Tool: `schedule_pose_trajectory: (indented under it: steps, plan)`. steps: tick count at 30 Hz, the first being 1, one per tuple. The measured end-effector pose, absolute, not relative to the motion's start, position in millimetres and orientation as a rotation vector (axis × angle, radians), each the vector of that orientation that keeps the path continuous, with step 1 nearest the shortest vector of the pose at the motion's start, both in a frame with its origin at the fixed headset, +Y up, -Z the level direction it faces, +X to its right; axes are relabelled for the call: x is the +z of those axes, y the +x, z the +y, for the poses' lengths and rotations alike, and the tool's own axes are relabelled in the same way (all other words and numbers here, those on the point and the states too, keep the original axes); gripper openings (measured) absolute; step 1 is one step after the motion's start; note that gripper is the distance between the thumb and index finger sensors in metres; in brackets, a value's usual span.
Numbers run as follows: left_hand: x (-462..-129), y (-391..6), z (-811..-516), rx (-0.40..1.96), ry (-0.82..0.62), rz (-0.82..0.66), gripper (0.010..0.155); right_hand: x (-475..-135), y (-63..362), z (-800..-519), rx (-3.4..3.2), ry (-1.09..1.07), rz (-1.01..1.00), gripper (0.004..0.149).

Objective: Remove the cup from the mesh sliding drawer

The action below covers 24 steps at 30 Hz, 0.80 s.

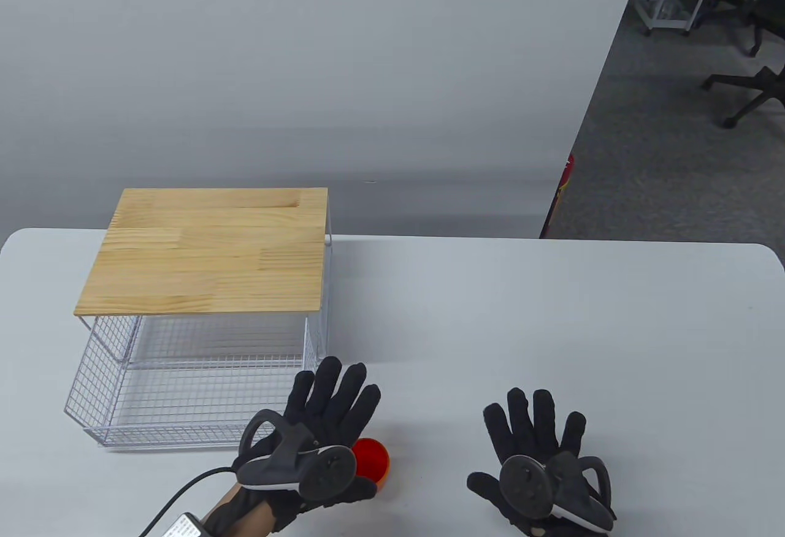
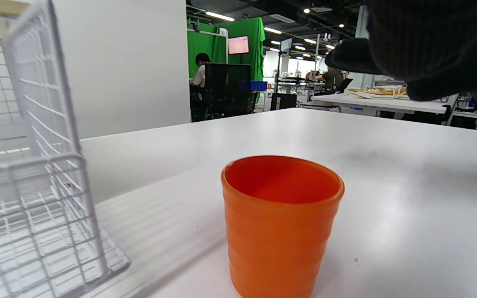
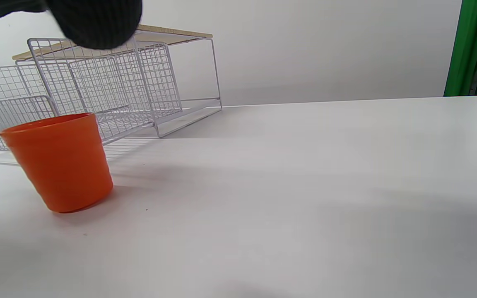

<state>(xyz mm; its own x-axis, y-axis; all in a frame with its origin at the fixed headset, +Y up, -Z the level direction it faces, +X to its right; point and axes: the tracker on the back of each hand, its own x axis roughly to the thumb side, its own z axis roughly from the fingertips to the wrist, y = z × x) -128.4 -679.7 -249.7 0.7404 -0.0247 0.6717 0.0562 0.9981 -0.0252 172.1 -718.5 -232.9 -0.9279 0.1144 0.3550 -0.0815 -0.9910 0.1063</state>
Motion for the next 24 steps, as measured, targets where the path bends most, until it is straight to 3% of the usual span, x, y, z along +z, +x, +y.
schedule_pose_trajectory:
  steps: [8,17,24]
  plan:
    - [-255,-180,-665,-0.063,0.032,-0.637,0.123,-234,172,-719,2.987,0.558,0.141,0.091]
    - [-267,-247,-674,-0.151,-0.055,-0.443,0.125,-234,171,-719,2.991,0.556,0.157,0.091]
    - [-277,-275,-696,-0.155,-0.143,-0.374,0.122,-234,171,-720,2.995,0.552,0.172,0.091]
